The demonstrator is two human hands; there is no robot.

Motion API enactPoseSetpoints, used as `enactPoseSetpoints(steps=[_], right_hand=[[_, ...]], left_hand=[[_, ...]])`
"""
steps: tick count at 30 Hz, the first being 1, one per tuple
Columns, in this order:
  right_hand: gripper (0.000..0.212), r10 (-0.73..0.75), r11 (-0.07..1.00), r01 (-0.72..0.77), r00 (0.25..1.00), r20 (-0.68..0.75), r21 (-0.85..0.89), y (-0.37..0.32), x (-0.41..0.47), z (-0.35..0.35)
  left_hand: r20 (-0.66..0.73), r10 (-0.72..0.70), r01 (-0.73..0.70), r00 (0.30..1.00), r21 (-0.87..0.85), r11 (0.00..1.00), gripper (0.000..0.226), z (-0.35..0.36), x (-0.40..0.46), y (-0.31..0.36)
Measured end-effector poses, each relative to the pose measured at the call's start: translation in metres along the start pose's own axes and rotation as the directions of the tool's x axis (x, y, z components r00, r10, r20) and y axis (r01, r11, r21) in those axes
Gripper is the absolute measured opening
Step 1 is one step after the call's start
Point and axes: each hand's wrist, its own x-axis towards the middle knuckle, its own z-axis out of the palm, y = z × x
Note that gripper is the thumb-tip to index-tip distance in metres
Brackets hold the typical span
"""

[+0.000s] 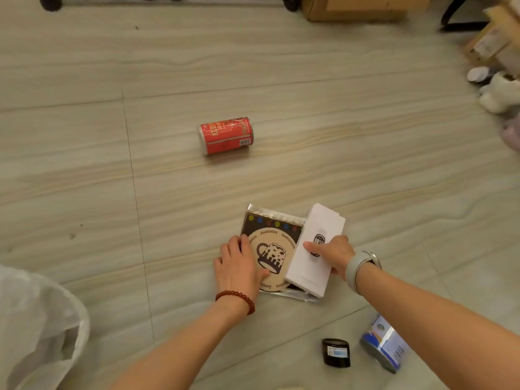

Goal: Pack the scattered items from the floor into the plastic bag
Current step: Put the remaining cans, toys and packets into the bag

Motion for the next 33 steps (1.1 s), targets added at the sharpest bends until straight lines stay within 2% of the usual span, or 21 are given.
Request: enactPoseSetpoints(steps=[2,5,7,9,10,12,14,16,19,21,23,27,29,30,33], right_hand=[[0.095,-0.018,1.000,0.018,0.999,-0.037,-0.007,-0.003,-0.007,0.003],[0.069,-0.174,0.984,0.169,0.979,-0.102,-0.057,-0.016,-0.023,0.010],[0.052,-0.322,0.942,0.314,0.945,-0.055,-0.121,-0.024,-0.035,0.015],[0.042,-0.447,0.888,0.443,0.895,-0.002,-0.119,-0.035,-0.048,0.017],[0.040,-0.485,0.871,0.484,0.875,0.019,-0.081,-0.042,-0.055,0.017],[0.037,-0.554,0.832,0.555,0.831,0.046,0.006,-0.058,-0.069,0.018],[0.033,-0.622,0.783,0.619,0.780,0.062,0.062,-0.076,-0.085,0.022],[0.032,-0.667,0.745,0.658,0.739,0.092,0.114,-0.093,-0.101,0.033],[0.043,-0.715,0.699,0.687,0.673,0.191,0.197,-0.118,-0.133,0.059],[0.048,-0.730,0.683,0.678,0.627,0.271,0.272,-0.135,-0.158,0.081],[0.042,-0.758,0.649,0.694,0.557,0.339,0.310,-0.150,-0.184,0.107],[0.039,-0.821,0.518,0.814,0.386,0.421,0.263,-0.171,-0.240,0.162],[0.040,-0.798,0.485,0.847,0.327,0.506,0.218,-0.178,-0.268,0.187],[0.039,-0.762,0.472,0.861,0.292,0.578,0.188,-0.180,-0.282,0.198],[0.035,-0.630,0.410,0.909,0.218,0.746,0.080,-0.177,-0.314,0.224]], left_hand=[[0.010,-0.024,0.024,1.000,-0.023,0.999,0.077,0.000,0.002,0.003],[0.015,-0.097,0.098,0.995,-0.045,0.994,0.067,-0.006,0.009,0.004],[-0.003,-0.040,0.040,0.999,-0.042,0.998,0.044,-0.009,0.008,0.002],[-0.022,0.020,-0.024,1.000,-0.204,0.979,0.018,-0.015,0.002,-0.006],[-0.018,0.014,-0.019,1.000,-0.321,0.947,0.012,-0.021,-0.002,-0.011],[-0.066,-0.002,-0.030,0.998,-0.475,0.879,0.012,-0.041,-0.010,-0.024],[-0.215,-0.040,-0.082,0.976,-0.530,0.844,0.020,-0.072,-0.016,-0.040],[-0.371,-0.073,-0.144,0.926,-0.525,0.839,0.025,-0.107,-0.026,-0.057],[-0.523,-0.106,-0.202,0.845,-0.497,0.844,0.025,-0.154,-0.048,-0.086],[-0.588,-0.179,-0.194,0.789,-0.514,0.836,0.026,-0.183,-0.067,-0.108],[-0.634,-0.298,-0.148,0.713,-0.553,0.820,0.027,-0.208,-0.090,-0.135],[-0.649,-0.570,-0.019,0.503,-0.668,0.744,0.028,-0.236,-0.139,-0.196],[-0.626,-0.653,0.077,0.426,-0.694,0.716,0.027,-0.238,-0.161,-0.227],[-0.614,-0.674,0.136,0.412,-0.690,0.711,0.026,-0.237,-0.170,-0.242],[-0.531,-0.721,0.309,0.445,-0.665,0.680,0.025,-0.233,-0.191,-0.280]])
